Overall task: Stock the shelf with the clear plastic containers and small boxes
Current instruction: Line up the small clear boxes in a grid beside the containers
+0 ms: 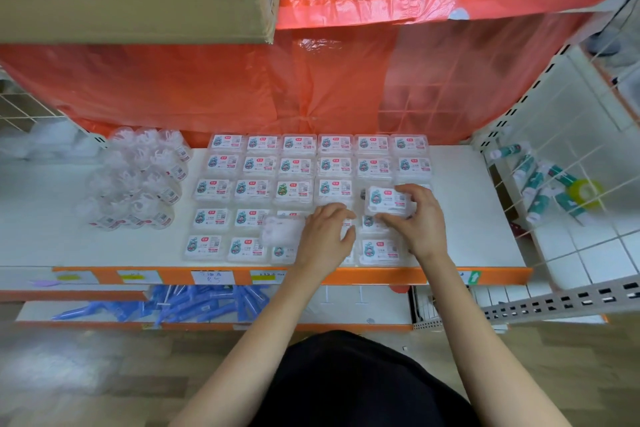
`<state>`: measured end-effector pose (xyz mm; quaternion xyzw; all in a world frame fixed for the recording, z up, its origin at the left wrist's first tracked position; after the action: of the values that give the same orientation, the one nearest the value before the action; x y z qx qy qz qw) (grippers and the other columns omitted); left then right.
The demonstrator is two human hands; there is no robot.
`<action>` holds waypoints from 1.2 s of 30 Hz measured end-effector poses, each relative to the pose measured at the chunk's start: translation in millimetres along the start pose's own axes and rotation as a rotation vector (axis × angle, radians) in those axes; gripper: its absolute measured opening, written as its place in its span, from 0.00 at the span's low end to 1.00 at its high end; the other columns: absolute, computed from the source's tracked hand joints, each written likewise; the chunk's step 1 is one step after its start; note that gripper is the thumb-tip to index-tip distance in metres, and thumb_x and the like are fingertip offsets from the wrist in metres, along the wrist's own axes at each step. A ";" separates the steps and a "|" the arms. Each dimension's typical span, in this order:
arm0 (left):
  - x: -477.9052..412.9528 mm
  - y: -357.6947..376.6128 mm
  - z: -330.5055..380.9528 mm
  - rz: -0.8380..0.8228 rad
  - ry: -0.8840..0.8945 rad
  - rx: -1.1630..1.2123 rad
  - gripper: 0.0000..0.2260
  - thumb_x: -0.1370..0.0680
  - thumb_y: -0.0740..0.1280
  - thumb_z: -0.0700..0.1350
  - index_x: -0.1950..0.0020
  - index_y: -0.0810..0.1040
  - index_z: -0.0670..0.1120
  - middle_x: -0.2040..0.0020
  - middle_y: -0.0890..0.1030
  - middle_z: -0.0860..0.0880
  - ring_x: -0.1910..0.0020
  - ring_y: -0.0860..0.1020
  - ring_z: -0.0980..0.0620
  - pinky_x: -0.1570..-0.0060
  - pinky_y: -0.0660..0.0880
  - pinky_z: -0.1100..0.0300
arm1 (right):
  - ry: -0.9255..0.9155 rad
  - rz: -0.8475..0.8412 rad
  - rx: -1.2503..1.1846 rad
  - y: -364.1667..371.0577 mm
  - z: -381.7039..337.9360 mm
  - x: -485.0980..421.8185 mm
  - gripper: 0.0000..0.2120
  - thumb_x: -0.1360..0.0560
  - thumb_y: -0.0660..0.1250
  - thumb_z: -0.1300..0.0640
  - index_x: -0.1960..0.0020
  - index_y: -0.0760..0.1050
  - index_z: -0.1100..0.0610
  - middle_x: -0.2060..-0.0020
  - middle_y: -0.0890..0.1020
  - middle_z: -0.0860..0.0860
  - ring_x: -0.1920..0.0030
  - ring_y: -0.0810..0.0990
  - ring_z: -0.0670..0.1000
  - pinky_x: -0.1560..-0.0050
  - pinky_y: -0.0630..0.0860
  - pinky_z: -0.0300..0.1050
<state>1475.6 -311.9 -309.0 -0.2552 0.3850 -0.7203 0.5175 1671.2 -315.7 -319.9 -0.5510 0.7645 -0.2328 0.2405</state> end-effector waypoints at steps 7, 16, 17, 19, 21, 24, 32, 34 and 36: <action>18.1 24.5 -7.1 -0.199 -0.039 -0.134 0.24 0.21 0.63 0.53 0.25 0.65 0.51 0.22 0.58 0.49 0.22 0.51 0.49 0.26 0.47 0.54 | 0.041 -0.099 0.061 14.6 -1.7 -13.9 0.30 0.34 0.80 0.53 0.35 0.74 0.56 0.37 0.76 0.53 0.37 0.74 0.54 0.36 0.71 0.48; 19.4 25.5 -5.7 -0.181 -0.039 -0.112 0.23 0.20 0.62 0.51 0.25 0.65 0.51 0.22 0.57 0.48 0.22 0.50 0.48 0.26 0.48 0.52 | 0.051 -0.123 0.093 21.1 -1.7 -26.5 0.23 0.30 0.77 0.58 0.37 0.76 0.57 0.36 0.74 0.54 0.37 0.74 0.54 0.37 0.69 0.43; 19.4 25.8 -5.6 -0.184 -0.039 -0.113 0.23 0.20 0.62 0.52 0.25 0.64 0.51 0.22 0.57 0.48 0.22 0.50 0.49 0.26 0.48 0.52 | 0.051 -0.126 0.094 21.4 -1.7 -25.9 0.23 0.30 0.77 0.58 0.37 0.76 0.57 0.35 0.74 0.54 0.36 0.74 0.54 0.37 0.68 0.43; 18.8 24.6 -4.9 -0.183 -0.043 -0.089 0.23 0.20 0.62 0.52 0.25 0.65 0.50 0.22 0.57 0.48 0.22 0.50 0.49 0.25 0.47 0.54 | 0.059 -0.134 0.089 22.4 -1.6 -24.3 0.22 0.30 0.77 0.58 0.38 0.76 0.57 0.34 0.73 0.54 0.35 0.73 0.54 0.35 0.67 0.42; 16.2 18.9 -5.0 -0.155 -0.034 -0.051 0.22 0.20 0.63 0.52 0.27 0.68 0.49 0.23 0.61 0.49 0.23 0.53 0.50 0.26 0.48 0.57 | 0.073 -0.126 0.077 23.8 -0.8 -21.4 0.22 0.30 0.76 0.57 0.38 0.77 0.56 0.32 0.71 0.54 0.33 0.71 0.53 0.34 0.65 0.40; 9.6 -3.8 -10.9 -0.053 -0.007 -0.028 0.21 0.22 0.67 0.52 0.30 0.73 0.49 0.27 0.67 0.49 0.26 0.60 0.50 0.29 0.50 0.61 | 0.078 -0.054 0.030 21.2 -0.7 -14.6 0.18 0.28 0.75 0.57 0.40 0.78 0.53 0.30 0.69 0.52 0.30 0.68 0.51 0.33 0.63 0.40; 16.2 -62.2 -70.2 -0.007 -0.267 -0.008 0.32 0.32 0.77 0.54 0.31 0.72 0.50 0.31 0.71 0.50 0.30 0.64 0.49 0.33 0.55 0.59 | -0.049 0.095 -0.087 22.3 -9.9 7.5 0.10 0.25 0.70 0.61 0.45 0.80 0.56 0.39 0.74 0.51 0.42 0.75 0.50 0.41 0.72 0.42; 23.4 -58.4 -79.9 -0.059 -0.358 0.016 0.36 0.33 0.79 0.55 0.29 0.70 0.50 0.30 0.69 0.50 0.29 0.64 0.49 0.31 0.57 0.55 | -0.079 0.091 -0.105 27.7 -14.5 12.6 0.08 0.25 0.69 0.62 0.46 0.79 0.57 0.42 0.75 0.50 0.48 0.76 0.48 0.46 0.76 0.42; 28.1 -52.0 -86.3 -0.102 -0.378 0.048 0.38 0.35 0.80 0.53 0.28 0.69 0.50 0.30 0.68 0.50 0.30 0.64 0.48 0.31 0.60 0.54 | -0.089 0.072 -0.096 33.6 -20.2 18.3 0.07 0.24 0.69 0.61 0.46 0.79 0.57 0.44 0.75 0.50 0.57 0.77 0.46 0.53 0.78 0.42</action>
<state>1371.5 -304.6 -316.7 -0.3926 0.2505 -0.6937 0.5494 1629.0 -321.7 -327.1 -0.5438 0.7825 -0.1623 0.2559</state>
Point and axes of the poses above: each hand's wrist, its own x-axis away from the middle knuckle, its own y-axis out of the palm, z = x × y, the point moved 2 cm from there along -x, towards the middle knuckle
